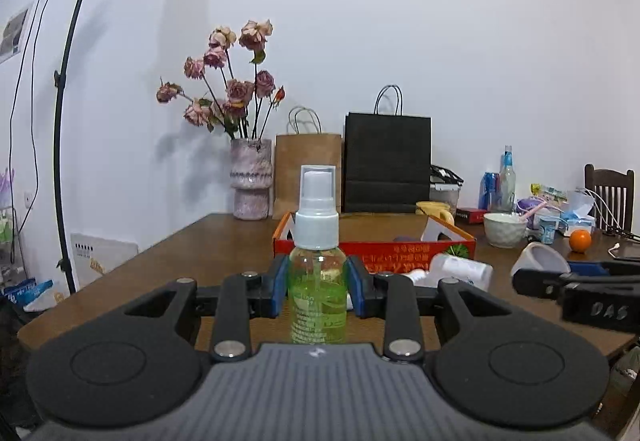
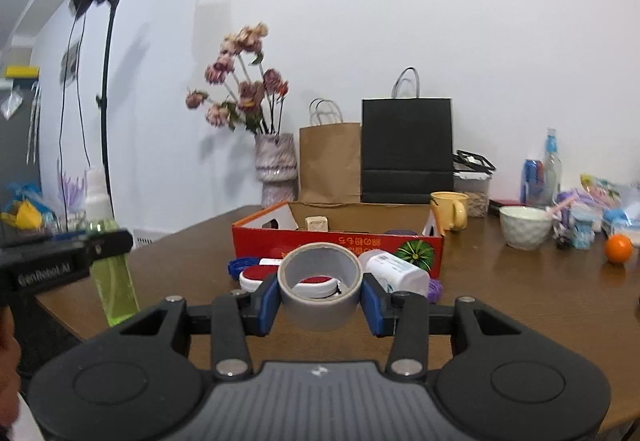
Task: Organize rigid objects
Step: 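Carry the spray bottle and tape roll with both tools over the cardboard box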
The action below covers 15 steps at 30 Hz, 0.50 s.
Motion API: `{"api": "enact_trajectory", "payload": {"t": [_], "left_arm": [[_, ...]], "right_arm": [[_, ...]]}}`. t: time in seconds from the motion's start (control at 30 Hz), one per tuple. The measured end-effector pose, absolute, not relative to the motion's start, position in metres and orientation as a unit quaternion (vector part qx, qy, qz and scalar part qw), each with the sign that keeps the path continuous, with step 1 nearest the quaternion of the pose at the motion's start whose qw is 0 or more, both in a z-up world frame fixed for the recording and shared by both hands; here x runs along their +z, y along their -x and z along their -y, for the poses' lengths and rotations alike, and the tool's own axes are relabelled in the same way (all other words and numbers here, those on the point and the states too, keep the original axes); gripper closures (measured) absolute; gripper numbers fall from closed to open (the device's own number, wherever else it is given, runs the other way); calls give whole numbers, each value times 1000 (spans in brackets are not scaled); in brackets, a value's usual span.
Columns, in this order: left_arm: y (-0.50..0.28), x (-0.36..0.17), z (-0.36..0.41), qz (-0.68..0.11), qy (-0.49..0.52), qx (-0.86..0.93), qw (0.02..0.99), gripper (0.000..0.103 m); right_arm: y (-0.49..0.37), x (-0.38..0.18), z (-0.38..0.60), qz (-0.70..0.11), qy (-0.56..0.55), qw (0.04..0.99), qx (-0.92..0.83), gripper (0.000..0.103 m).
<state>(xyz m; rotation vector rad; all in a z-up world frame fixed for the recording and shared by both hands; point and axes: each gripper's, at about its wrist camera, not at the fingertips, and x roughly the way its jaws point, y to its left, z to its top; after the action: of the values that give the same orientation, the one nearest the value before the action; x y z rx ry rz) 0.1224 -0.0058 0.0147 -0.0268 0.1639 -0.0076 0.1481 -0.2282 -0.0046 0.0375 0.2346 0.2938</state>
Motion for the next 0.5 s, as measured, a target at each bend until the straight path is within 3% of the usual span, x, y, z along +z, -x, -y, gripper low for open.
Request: {"api": "enact_trajectory", "payload": {"t": [0.5], "left_arm": [[-143, 20, 1, -84, 22, 2, 996, 72]], "right_arm": [[-164, -9, 234, -122, -17, 983, 137, 61]]}}
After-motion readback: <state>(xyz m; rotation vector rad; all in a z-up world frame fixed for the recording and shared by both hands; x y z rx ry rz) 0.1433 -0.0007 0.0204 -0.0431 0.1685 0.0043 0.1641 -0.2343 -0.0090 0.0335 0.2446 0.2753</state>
